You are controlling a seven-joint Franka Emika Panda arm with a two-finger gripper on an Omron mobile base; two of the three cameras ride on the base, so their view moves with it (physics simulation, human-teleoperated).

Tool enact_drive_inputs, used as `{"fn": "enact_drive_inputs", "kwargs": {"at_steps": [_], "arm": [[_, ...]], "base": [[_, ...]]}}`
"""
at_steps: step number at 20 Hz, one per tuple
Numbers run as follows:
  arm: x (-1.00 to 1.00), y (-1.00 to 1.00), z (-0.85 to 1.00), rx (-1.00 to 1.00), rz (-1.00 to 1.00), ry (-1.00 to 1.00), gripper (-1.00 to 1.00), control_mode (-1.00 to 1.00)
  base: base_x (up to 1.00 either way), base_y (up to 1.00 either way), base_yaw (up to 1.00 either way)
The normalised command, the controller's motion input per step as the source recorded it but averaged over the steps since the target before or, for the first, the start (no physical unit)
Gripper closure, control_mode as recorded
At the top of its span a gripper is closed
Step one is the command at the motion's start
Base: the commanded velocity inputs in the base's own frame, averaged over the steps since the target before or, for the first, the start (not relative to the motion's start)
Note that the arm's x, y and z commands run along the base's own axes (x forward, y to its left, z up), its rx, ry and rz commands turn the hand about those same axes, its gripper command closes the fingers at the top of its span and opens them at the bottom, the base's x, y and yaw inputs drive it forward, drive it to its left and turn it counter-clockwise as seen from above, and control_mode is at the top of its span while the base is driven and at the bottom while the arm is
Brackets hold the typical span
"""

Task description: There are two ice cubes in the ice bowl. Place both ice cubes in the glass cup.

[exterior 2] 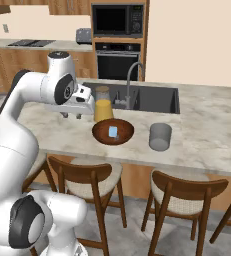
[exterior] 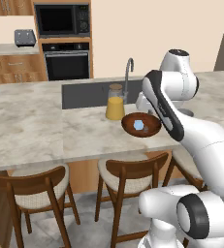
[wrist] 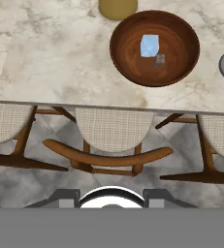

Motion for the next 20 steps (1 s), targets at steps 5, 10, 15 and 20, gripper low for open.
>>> {"fn": "enact_drive_inputs", "kwargs": {"at_steps": [5, 10, 15, 20], "arm": [[0.01, -0.01, 0.0, 0.0, -0.03, 0.0, -1.0, -1.0], [0.0, -0.28, -0.03, 0.01, -0.14, 0.03, -1.0, -1.0], [0.02, -0.31, -0.14, 0.0, -0.17, 0.07, -1.0, -1.0], [0.31, 0.0, -0.03, 0.0, 0.0, 0.0, -1.0, -1.0]], "base": [[0.0, 0.0, 0.0], [0.0, 0.0, 0.0], [0.0, 0.0, 0.0], [0.0, 0.0, 0.0]]}}
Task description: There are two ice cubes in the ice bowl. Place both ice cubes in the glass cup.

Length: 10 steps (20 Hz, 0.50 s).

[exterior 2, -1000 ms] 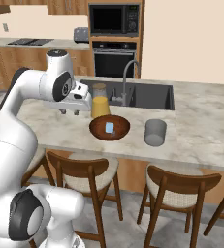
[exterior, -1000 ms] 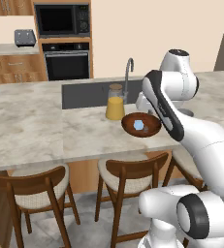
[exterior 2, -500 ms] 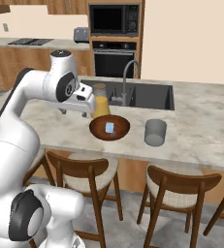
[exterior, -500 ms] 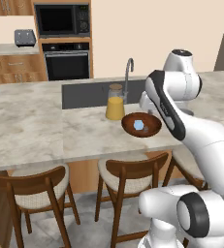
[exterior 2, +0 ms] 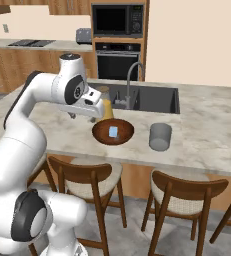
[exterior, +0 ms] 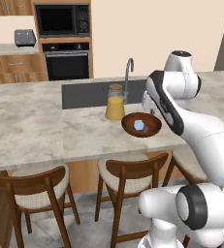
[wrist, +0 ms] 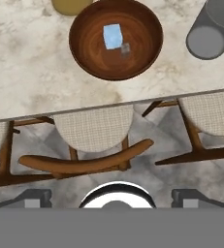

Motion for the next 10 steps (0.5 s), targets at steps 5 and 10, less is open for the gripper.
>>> {"fn": "enact_drive_inputs", "kwargs": {"at_steps": [5, 10], "arm": [[0.54, -0.02, -0.2, 0.0, 0.0, 0.0, -1.0, -1.0], [0.67, -0.04, -0.29, 0.0, 0.0, 0.0, -1.0, -1.0]], "base": [[0.0, 0.0, 0.0], [0.0, 0.0, 0.0]]}}
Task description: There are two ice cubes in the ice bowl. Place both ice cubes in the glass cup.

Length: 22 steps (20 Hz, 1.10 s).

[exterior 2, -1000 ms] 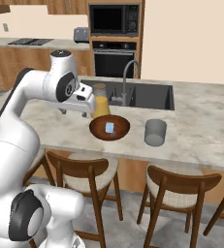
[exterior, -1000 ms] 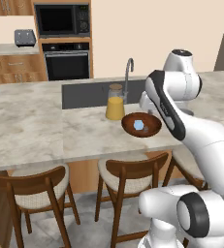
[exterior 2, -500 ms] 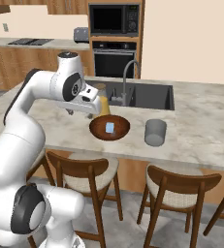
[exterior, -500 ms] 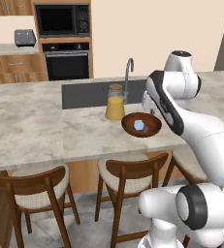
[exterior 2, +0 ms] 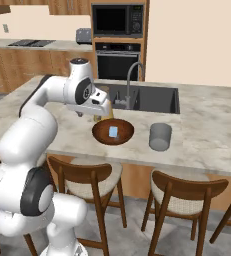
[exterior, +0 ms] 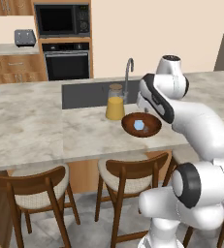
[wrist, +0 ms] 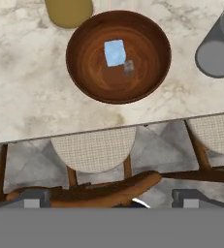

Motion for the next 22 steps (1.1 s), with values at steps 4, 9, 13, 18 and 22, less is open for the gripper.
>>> {"fn": "enact_drive_inputs", "kwargs": {"at_steps": [4, 9, 13, 18, 22], "arm": [[0.62, -0.13, -0.29, 0.0, 0.0, 0.0, -1.0, -1.0], [0.43, -0.13, -0.33, 0.0, 0.0, 0.02, -1.0, -1.0], [0.08, -0.01, -0.15, 0.0, 0.0, 0.0, -1.0, -1.0], [0.02, 0.0, 0.0, 0.0, 0.0, 0.01, -1.0, -1.0], [0.03, 0.0, 0.0, 0.0, 0.0, 0.0, -1.0, -1.0]], "base": [[0.0, 0.0, 0.0], [0.0, 0.0, 0.0], [0.0, 0.0, 0.0], [0.0, 0.0, 0.0], [0.0, 0.0, 0.0]]}}
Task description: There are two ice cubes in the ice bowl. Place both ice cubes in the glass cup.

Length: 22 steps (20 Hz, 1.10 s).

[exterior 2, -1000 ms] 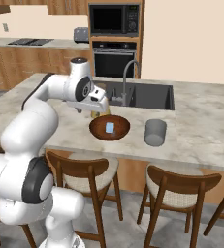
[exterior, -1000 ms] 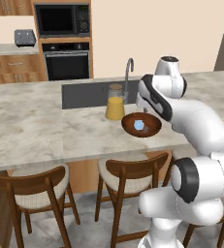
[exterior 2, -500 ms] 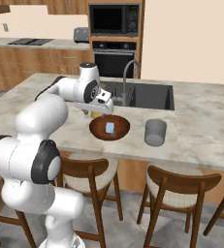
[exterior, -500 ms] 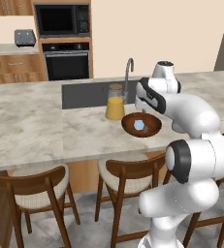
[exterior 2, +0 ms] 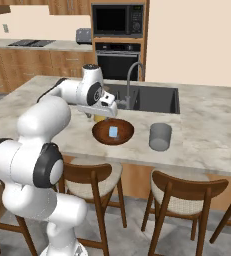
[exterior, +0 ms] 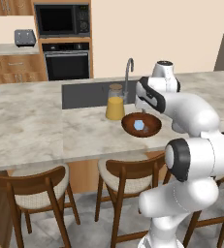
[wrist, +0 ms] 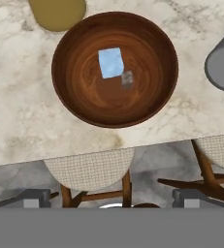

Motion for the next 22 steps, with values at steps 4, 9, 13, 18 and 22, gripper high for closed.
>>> {"fn": "enact_drive_inputs", "kwargs": {"at_steps": [4, 9, 13, 18, 22], "arm": [[0.13, -0.01, -0.04, 0.0, 0.0, 0.05, -1.0, -1.0], [0.28, 0.0, -0.08, 0.0, 0.0, 0.12, -1.0, -1.0], [0.26, 0.0, -0.14, 0.0, 0.0, 0.13, -1.0, -1.0], [0.21, -0.01, -0.23, 0.0, 0.0, 0.09, -1.0, -1.0], [0.39, -0.04, -0.23, 0.01, 0.0, 0.0, -1.0, -1.0]], "base": [[0.0, 0.0, 0.0], [0.0, 0.0, 0.0], [0.0, 0.0, 0.0], [0.0, 0.0, 0.0], [0.0, 0.0, 0.0]]}}
